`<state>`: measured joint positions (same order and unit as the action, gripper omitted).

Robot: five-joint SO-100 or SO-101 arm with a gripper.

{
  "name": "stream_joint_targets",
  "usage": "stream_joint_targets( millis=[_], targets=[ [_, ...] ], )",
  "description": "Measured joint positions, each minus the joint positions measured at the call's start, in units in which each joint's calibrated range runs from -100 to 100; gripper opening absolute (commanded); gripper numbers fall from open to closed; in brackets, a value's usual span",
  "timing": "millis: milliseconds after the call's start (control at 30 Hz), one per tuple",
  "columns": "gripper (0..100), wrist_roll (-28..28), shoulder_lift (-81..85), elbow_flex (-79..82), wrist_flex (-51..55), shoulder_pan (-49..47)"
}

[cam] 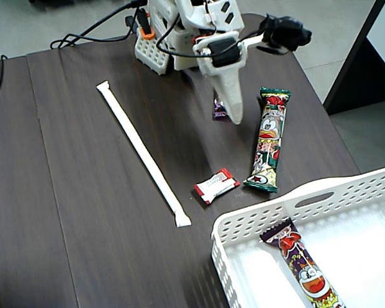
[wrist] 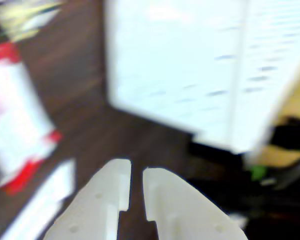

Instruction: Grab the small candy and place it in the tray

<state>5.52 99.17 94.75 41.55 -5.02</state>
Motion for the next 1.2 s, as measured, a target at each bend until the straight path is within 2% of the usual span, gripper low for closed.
stream_joint_targets(
  millis=[133,233,367,500,633,900,1200],
  targets=[
    [1,0.1,0.0,0.0,-3.8,1.6],
    [1,0.1,0.0,0.0,-2.6,2.2],
    [1,0.1,-2.6,-3.4,5.9,1.9],
    [1,0.1,-10.2,-14.9,16.1,1.9],
    [1,0.1,-23.8,-26.5,20.8,1.9],
    [1,-0.2,-60.4,-47.5,21.3,8.5],
    [2,-9.5,-88.5,-66.4,21.3,13.9]
  ],
)
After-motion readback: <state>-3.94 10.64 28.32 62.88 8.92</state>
